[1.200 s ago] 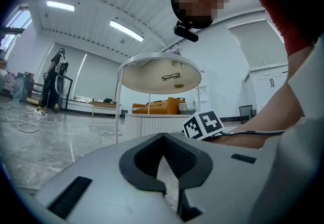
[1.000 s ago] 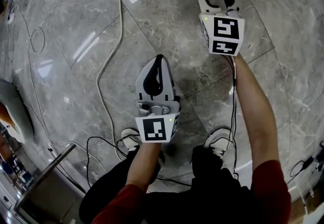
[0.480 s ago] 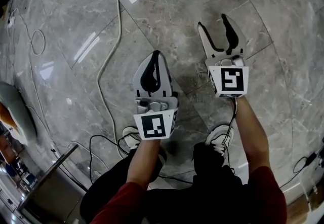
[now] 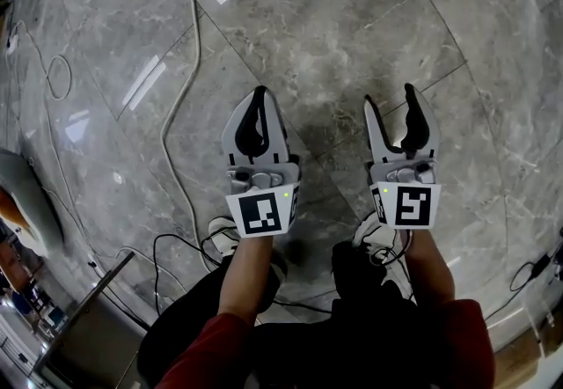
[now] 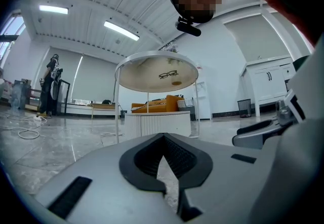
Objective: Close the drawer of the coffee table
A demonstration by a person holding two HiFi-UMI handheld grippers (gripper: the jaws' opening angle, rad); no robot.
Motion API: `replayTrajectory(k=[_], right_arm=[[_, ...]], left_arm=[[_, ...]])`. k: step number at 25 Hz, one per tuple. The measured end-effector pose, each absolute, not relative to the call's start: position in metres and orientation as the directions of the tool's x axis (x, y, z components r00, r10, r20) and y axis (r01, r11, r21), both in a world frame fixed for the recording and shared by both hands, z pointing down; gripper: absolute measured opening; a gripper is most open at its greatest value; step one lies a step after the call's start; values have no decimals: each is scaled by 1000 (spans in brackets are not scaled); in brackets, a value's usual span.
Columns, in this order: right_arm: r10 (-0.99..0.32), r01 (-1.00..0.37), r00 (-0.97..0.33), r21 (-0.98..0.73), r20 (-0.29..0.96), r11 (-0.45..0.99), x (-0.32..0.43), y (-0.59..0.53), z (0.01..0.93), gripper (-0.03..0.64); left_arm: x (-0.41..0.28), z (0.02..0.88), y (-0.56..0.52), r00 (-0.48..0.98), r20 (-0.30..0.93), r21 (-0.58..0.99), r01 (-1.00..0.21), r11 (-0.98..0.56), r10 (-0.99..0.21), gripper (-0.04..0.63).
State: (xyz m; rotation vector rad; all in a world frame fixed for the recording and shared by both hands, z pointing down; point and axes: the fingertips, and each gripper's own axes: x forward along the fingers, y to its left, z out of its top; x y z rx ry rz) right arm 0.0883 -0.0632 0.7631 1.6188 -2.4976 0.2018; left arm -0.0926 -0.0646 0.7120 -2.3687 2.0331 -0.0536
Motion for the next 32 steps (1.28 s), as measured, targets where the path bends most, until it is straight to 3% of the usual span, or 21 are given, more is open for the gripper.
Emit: replayTrajectory(k=[5, 11, 17, 20, 26, 32], right_arm=[[-918, -942, -335, -70, 214, 328, 109, -57, 763, 266], [-922, -943, -329, -28, 203, 331, 110, -65, 755, 254], [-920, -944, -323, -6, 222, 330, 107, -65, 754, 76], [-918, -943, -322, 6, 230, 333, 106, -64, 755, 30], [-914, -941, -330, -3, 236, 338, 106, -64, 757, 24], [-921, -942, -333, -26, 200, 335, 106, -75, 719, 24]], left_arm=[[-93, 714, -63, 147, 20, -38, -988, -147, -989, 14], [-84, 709, -60, 199, 3, -79, -977, -198, -980, 14], [-80, 709, -57, 214, 4, -77, -974, -214, -977, 14], [-80, 710, -56, 216, 4, -76, -973, -216, -976, 14], [-80, 711, -55, 237, 5, -63, -969, -237, -971, 14], [-74, 668, -71, 384, -34, -44, -923, -382, -923, 14]])
